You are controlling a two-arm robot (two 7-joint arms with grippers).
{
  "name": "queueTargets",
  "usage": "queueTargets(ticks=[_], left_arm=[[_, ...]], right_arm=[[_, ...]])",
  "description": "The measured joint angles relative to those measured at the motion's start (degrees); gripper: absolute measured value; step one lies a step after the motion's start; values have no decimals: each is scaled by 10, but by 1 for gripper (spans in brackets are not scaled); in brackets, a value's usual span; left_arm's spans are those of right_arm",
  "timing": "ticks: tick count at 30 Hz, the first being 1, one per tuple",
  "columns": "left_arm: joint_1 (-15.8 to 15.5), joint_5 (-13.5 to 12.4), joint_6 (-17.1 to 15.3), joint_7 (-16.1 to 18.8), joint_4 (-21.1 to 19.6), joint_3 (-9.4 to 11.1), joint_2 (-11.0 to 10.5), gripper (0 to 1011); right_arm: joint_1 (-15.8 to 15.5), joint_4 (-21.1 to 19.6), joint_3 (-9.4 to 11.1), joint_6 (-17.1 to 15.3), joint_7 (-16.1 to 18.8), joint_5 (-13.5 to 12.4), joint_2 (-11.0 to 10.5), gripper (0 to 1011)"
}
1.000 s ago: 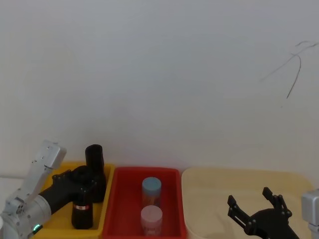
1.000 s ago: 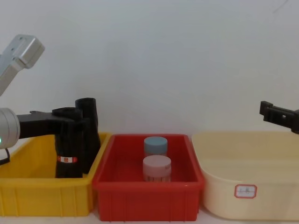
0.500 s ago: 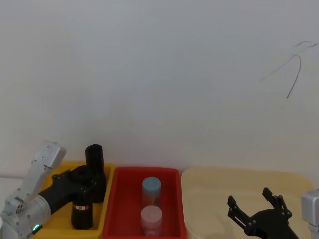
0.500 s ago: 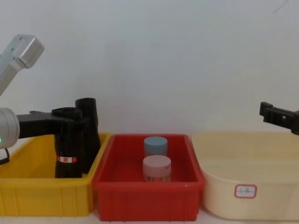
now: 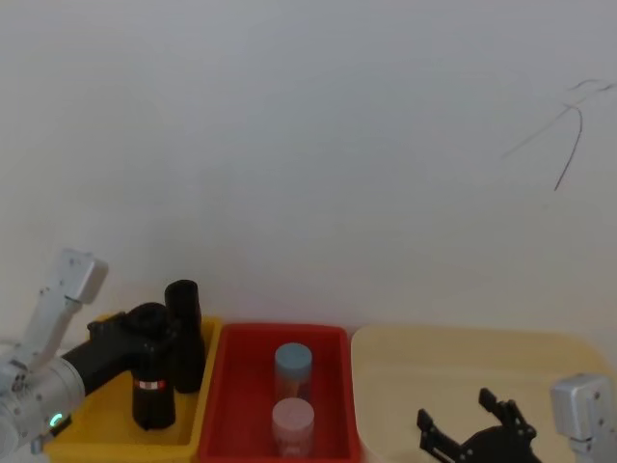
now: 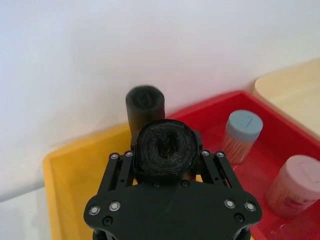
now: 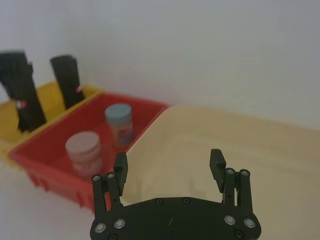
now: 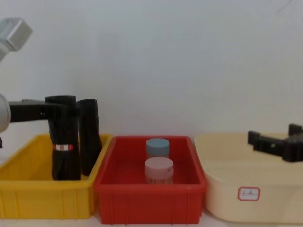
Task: Pick up the garbage bag with the one hand and transfer it to the other hand.
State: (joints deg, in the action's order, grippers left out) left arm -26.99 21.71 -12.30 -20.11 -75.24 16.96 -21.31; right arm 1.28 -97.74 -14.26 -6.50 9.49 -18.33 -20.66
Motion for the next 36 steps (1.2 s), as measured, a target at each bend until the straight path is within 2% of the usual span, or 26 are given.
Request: queueTargets(ticks=[8, 15, 29, 36], left_arm=[[0, 26, -12, -16, -32, -18, -10, 531], [1, 48, -18, -39, -57, -28, -20, 531], [1, 86, -27, -86, -101, -31, -36, 531], [1, 97, -32, -103, -117, -25, -41, 531]], right_arm=[[25, 31, -20, -22, 43, 3, -12, 1001], [38, 33, -32, -33, 64, 13, -23, 1001], [55, -30, -46, -61, 101, 39, -55, 1001], [68, -41, -58, -74, 115, 43, -60, 1001]])
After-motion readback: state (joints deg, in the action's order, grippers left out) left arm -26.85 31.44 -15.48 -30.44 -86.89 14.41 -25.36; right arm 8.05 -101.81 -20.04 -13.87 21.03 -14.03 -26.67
